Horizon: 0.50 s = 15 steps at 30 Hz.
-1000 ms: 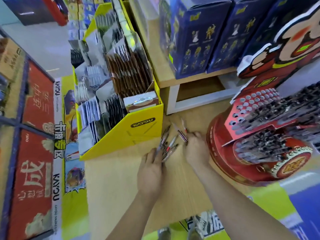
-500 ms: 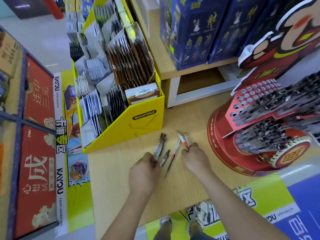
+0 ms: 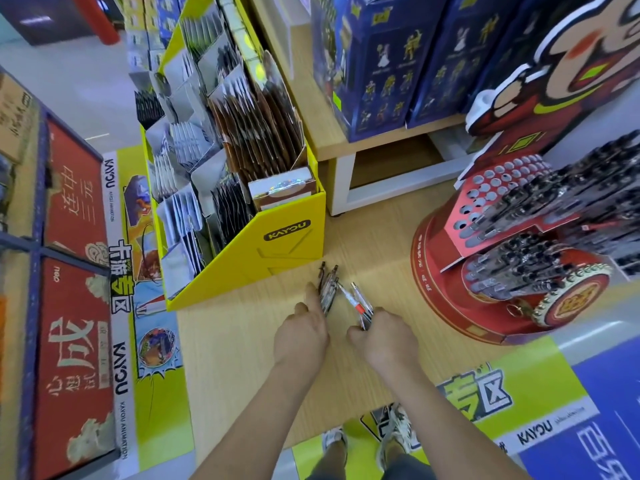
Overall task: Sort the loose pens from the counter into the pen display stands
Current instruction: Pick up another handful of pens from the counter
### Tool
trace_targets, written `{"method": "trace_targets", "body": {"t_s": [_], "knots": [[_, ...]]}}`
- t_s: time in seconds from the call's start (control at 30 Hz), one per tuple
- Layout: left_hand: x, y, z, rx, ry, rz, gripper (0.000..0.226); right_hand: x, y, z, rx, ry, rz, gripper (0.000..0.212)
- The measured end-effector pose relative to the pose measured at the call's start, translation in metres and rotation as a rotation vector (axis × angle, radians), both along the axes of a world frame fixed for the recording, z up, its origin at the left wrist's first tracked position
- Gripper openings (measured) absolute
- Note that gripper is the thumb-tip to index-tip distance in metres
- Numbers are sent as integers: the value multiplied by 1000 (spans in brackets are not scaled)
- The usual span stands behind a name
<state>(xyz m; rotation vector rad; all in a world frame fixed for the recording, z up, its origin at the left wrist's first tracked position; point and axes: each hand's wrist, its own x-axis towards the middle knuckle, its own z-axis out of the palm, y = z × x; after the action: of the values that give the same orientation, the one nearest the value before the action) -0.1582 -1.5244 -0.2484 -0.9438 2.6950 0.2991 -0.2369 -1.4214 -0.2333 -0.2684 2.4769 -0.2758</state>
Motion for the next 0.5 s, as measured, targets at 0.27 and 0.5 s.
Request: {"method": "trace_targets", "body": {"t_s": [0.27,0.5], "knots": [[-2,-7,7,746,351,281,46,0,4,12,-576,-551,-667,27],[-7,18,36,869,661,312,36,18,-14,39,-861,-694,-785,33]]}}
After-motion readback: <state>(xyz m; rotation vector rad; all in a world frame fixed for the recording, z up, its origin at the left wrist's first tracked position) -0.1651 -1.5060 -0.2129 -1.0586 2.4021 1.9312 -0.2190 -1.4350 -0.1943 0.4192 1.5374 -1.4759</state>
